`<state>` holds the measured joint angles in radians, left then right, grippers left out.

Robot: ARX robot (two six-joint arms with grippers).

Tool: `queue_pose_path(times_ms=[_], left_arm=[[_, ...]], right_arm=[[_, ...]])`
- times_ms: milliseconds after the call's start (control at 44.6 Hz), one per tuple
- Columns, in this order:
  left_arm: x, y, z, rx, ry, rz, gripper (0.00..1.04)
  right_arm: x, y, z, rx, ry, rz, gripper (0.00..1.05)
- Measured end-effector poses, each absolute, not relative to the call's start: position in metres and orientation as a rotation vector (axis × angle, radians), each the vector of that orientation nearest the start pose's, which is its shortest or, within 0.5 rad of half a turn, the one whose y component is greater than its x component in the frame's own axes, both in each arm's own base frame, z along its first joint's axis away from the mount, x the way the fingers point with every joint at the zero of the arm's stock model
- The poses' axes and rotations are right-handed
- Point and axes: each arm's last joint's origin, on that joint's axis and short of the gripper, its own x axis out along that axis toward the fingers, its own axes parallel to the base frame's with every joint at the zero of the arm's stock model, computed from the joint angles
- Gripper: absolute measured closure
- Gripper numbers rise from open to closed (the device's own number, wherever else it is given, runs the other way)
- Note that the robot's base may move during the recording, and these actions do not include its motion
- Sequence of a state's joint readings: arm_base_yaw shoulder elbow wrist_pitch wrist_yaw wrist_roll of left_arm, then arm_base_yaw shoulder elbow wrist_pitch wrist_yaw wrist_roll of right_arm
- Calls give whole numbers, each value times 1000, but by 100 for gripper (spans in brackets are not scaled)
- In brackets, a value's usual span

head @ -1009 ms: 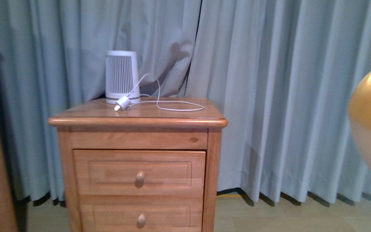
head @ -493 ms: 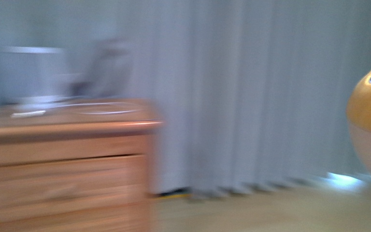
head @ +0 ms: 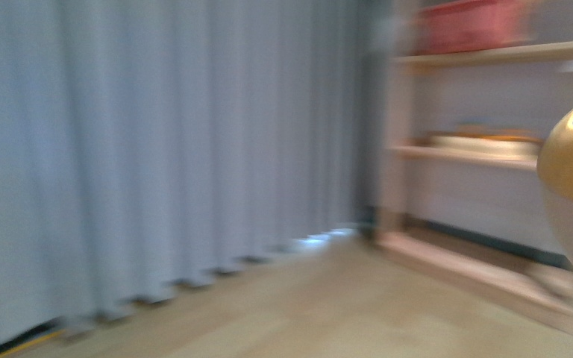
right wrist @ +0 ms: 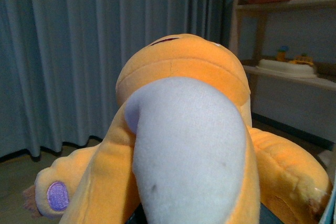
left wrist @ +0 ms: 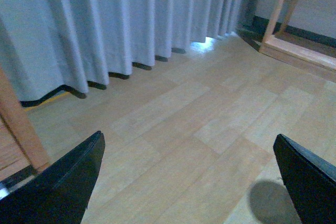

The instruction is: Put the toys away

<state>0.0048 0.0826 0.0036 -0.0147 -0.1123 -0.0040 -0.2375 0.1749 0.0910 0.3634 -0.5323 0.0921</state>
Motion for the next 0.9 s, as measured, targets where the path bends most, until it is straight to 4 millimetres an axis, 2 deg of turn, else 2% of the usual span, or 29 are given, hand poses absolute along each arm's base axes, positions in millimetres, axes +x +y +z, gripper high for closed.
queue_pose_path(times_ms=[897], left_arm=[[103,4,156,2,106,115,6]], right_arm=[[99,-9,214,-14,-246,303,95]])
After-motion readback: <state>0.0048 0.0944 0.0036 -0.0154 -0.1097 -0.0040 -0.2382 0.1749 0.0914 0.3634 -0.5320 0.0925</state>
